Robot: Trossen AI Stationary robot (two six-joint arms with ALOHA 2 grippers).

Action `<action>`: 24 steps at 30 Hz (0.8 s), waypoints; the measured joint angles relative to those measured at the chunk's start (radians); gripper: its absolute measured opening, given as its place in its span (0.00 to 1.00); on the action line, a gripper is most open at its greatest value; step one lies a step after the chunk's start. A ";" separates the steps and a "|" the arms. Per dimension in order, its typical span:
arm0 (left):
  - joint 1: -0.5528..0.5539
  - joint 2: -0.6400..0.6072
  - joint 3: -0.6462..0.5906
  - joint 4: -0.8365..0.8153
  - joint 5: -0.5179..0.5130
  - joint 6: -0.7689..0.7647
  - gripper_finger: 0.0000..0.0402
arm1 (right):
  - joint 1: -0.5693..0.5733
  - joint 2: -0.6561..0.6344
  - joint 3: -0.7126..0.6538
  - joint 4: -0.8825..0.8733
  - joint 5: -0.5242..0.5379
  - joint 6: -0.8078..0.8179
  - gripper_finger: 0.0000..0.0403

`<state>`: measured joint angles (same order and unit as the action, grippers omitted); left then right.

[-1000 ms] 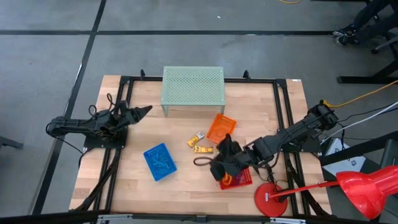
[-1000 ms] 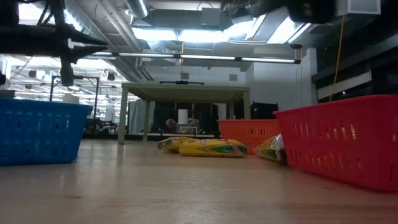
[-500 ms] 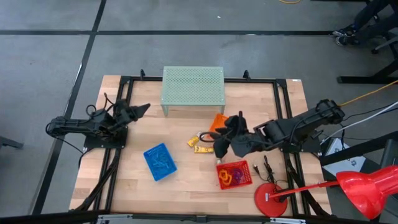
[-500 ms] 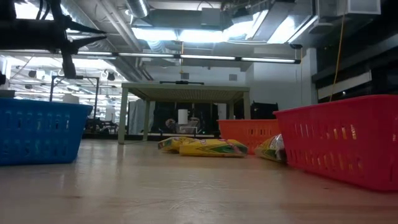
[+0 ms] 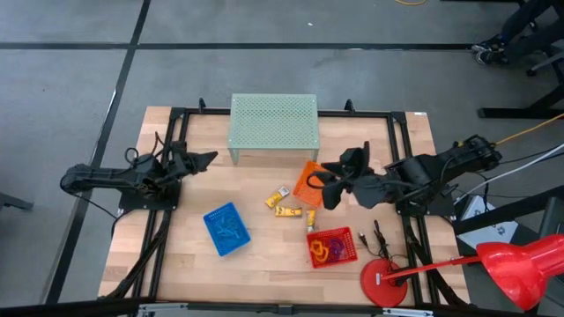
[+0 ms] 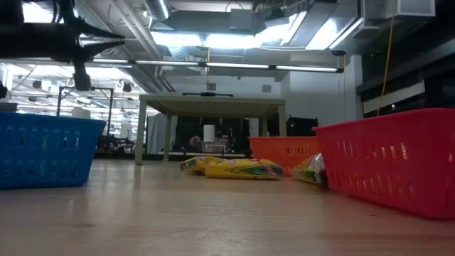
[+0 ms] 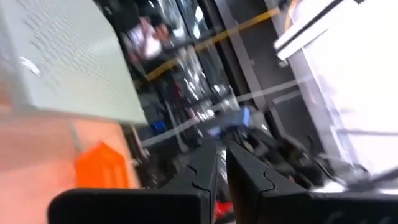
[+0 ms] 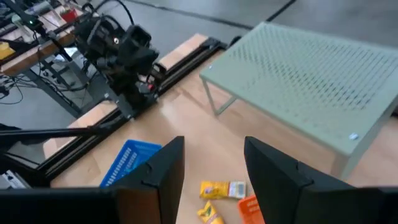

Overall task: Pick & Place Office Desk Supplies
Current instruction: Put the yellow crayon box into the orange bin

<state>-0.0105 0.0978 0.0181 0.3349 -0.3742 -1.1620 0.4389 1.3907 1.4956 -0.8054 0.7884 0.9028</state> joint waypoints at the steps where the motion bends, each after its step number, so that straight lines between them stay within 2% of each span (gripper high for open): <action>1: -0.003 0.025 0.006 0.040 0.020 0.006 0.08 | 0.000 -0.009 0.000 0.000 0.009 -0.016 0.42; 5: -0.038 0.188 0.170 0.022 0.050 0.189 0.10 | -0.002 -0.038 0.000 -0.014 0.042 -0.067 0.42; 10: -0.078 0.485 0.474 -0.267 0.111 0.468 0.24 | -0.016 -0.064 0.000 -0.058 0.042 -0.077 0.42; 12: -0.082 0.612 0.591 -0.413 0.138 0.519 0.32 | -0.019 -0.067 0.000 -0.072 0.042 -0.076 0.42; 15: -0.082 0.809 0.753 -0.649 0.114 0.561 0.44 | -0.019 -0.068 0.000 -0.082 0.040 -0.076 0.42; 17: -0.084 0.942 0.844 -0.745 0.109 0.603 0.50 | -0.018 -0.068 0.000 -0.082 0.034 -0.074 0.42; 21: -0.109 1.175 1.002 -0.762 0.111 0.650 0.56 | -0.018 -0.068 0.000 -0.082 0.034 -0.070 0.42; 24: -0.137 1.336 1.127 -0.808 0.070 0.690 0.59 | -0.018 -0.068 0.000 -0.082 0.034 -0.070 0.42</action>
<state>-0.1470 1.4335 1.1452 -0.4734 -0.3042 -0.4723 0.4206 1.3231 1.4952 -0.8873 0.8223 0.8328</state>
